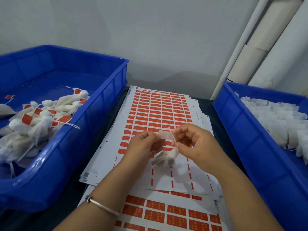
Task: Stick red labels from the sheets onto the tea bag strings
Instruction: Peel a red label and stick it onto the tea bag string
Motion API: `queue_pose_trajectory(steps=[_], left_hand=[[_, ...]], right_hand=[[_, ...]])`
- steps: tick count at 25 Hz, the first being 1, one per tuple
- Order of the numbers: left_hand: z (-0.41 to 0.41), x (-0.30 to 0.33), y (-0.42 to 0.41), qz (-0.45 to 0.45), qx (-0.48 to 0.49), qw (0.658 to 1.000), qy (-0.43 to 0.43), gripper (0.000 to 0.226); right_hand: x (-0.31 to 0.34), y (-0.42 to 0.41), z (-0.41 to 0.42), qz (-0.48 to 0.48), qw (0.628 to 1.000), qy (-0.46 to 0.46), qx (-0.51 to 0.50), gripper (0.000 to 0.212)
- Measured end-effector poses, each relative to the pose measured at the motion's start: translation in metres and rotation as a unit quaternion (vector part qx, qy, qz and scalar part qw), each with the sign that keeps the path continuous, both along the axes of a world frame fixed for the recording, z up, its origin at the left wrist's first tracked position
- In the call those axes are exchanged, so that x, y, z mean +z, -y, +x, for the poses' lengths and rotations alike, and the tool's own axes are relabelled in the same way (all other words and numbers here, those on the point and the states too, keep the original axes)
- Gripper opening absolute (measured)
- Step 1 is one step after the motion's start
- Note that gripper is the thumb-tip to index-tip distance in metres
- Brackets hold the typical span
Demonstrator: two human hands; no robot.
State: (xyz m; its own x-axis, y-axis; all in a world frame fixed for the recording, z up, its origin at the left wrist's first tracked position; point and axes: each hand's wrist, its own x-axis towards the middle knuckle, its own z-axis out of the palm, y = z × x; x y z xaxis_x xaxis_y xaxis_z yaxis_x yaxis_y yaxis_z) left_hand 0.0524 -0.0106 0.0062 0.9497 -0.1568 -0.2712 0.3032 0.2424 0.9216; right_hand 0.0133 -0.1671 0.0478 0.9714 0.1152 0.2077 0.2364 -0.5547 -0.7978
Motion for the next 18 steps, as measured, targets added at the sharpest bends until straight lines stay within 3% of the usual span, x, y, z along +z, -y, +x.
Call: queue_pose_trajectory(steps=[4, 8, 18], left_hand=[[-0.011, 0.009, 0.001, 0.004, -0.058, 0.998, 0.037, 0.016], [-0.014, 0.014, 0.004, 0.018, -0.093, 0.995, 0.042, 0.019], [-0.017, 0.017, 0.006, 0.050, -0.089, 0.995, -0.005, 0.015]], right_hand=[[0.008, -0.003, -0.005, 0.073, 0.997, 0.012, 0.033, 0.038], [0.008, -0.004, -0.001, 0.100, 0.994, 0.023, -0.037, 0.033], [0.004, -0.001, 0.004, 0.150, 0.984, 0.031, -0.090, 0.017]])
